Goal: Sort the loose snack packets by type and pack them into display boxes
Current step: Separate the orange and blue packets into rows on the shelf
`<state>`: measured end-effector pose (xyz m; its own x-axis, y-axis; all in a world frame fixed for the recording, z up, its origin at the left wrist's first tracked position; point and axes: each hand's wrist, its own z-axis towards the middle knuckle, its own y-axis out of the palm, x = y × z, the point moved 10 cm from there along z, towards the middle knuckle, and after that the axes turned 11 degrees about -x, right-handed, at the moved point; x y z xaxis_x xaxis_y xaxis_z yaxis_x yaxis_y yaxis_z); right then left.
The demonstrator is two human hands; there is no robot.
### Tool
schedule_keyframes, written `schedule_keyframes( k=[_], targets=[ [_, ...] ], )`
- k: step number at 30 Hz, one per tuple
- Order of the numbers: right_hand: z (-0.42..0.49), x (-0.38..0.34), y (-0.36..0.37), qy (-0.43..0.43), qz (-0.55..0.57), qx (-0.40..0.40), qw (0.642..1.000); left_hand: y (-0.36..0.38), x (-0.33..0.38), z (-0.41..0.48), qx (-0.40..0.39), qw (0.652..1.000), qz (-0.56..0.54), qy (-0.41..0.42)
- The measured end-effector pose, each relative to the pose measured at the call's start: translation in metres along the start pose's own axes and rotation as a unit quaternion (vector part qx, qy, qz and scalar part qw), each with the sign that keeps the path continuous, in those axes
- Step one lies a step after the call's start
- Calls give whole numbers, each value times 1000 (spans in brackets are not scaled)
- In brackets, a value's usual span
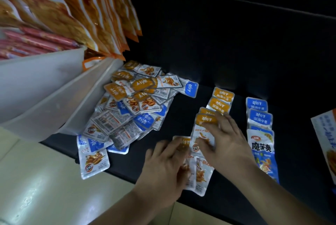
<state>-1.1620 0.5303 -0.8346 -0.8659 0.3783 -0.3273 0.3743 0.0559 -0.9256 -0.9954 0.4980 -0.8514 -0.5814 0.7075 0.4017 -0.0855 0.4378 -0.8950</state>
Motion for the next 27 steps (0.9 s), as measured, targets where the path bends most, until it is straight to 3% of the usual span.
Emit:
schedule_keyframes(
  k=[4, 8, 10, 13, 15, 27],
  targets=[
    [9, -23, -14, -33, -18, 18, 999, -42, -20, -1, 80, 996, -43, 1],
    [32, -59, -20, -51, 13, -27, 998, -106, -71, 13, 173, 984, 27, -30],
    [46, -72, -20, -49, 29, -61, 996, -126, -86, 36, 153, 984, 75, -43],
    [66, -80, -22, -26, 82, -85, 993, -122, -116, 79, 13, 988, 100, -118],
    [74, -80, -25, -9, 128, -89, 988, -116, -124, 92, -21, 983, 119, -141],
    [60, -62, -26, 40, 305, -53, 950, -141, -91, 65, 156, 963, 211, -56]
  ],
)
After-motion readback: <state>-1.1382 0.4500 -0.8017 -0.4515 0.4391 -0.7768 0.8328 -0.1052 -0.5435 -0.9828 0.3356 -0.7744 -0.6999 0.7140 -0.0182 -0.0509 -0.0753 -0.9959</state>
